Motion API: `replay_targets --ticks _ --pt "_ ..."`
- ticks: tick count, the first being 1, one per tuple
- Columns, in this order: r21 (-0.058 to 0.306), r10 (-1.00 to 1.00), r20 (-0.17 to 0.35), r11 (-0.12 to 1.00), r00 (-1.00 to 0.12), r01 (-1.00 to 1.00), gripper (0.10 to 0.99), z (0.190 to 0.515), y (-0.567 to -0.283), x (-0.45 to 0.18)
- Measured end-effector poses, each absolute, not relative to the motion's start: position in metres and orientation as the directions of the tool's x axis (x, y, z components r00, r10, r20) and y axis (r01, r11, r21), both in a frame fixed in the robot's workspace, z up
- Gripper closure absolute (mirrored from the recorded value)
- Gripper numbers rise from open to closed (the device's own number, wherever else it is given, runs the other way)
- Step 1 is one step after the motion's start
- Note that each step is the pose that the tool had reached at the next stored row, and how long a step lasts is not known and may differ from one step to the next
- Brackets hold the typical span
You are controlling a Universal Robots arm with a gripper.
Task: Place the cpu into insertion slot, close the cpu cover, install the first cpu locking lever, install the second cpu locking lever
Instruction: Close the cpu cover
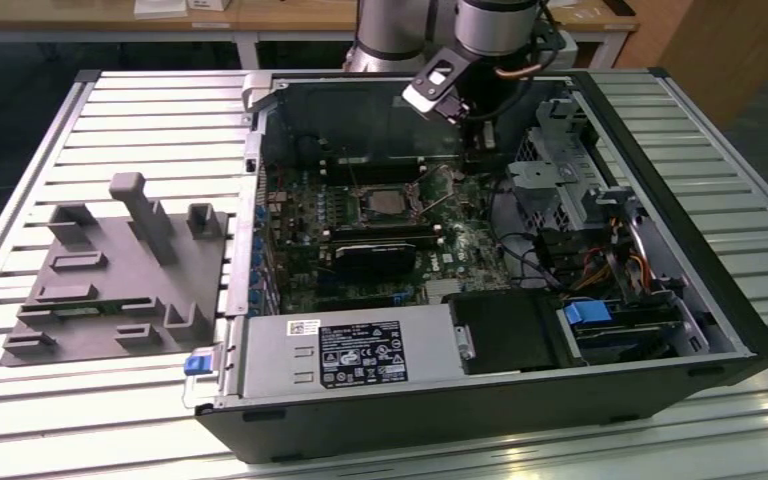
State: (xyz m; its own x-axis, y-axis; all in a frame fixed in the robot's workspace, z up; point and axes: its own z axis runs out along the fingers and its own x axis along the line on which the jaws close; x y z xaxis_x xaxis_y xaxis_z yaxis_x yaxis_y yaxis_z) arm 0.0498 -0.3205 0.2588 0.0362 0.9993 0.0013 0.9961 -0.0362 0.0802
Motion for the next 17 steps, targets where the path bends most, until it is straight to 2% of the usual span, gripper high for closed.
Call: replay_targets --ticks 17 --pt "0.078 0.999 -0.007 -0.036 0.036 0.996 0.984 0.239 -0.321 0.051"
